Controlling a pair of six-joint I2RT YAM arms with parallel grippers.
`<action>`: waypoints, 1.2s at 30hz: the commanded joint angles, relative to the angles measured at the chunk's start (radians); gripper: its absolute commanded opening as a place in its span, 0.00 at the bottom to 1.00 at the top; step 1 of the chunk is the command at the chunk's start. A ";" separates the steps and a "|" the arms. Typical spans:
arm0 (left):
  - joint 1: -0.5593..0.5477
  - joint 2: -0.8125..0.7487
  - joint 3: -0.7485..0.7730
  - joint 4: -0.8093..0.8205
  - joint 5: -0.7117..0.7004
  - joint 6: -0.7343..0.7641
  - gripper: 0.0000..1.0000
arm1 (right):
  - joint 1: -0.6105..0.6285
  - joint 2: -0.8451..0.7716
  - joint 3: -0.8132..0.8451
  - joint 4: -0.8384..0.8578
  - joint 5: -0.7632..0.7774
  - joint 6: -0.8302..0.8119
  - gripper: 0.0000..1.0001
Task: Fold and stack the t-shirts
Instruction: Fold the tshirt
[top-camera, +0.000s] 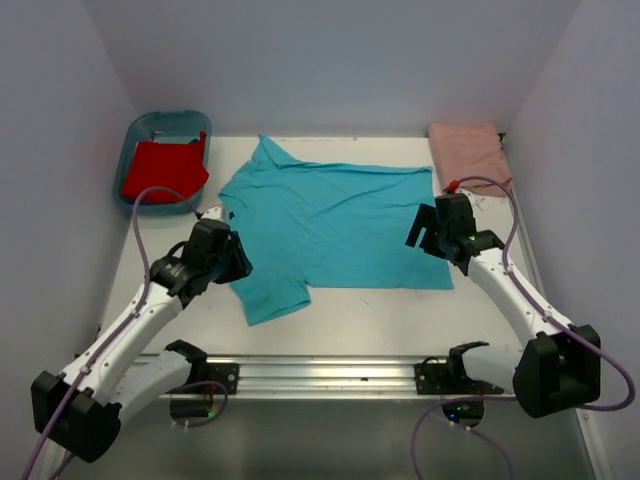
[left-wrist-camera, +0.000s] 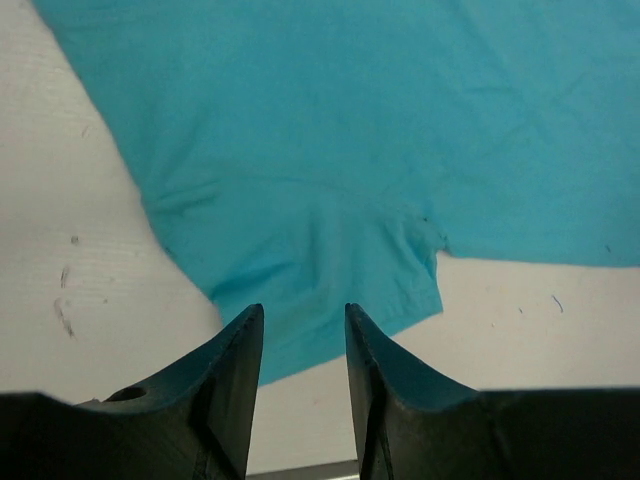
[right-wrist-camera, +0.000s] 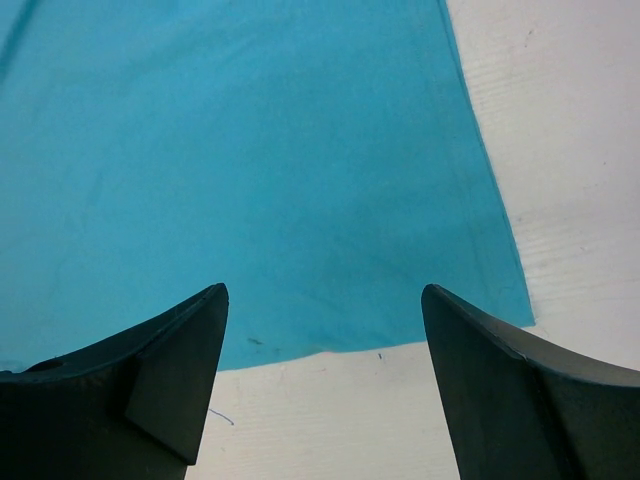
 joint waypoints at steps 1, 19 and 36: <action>-0.041 -0.094 0.009 -0.203 -0.054 -0.091 0.40 | 0.004 -0.035 0.000 -0.025 -0.016 0.017 0.82; -0.162 -0.096 -0.195 -0.203 -0.041 -0.258 0.41 | 0.004 -0.007 -0.027 -0.027 -0.040 0.006 0.84; -0.176 0.051 -0.265 0.004 0.000 -0.269 0.41 | 0.004 0.002 -0.023 -0.028 -0.033 -0.003 0.84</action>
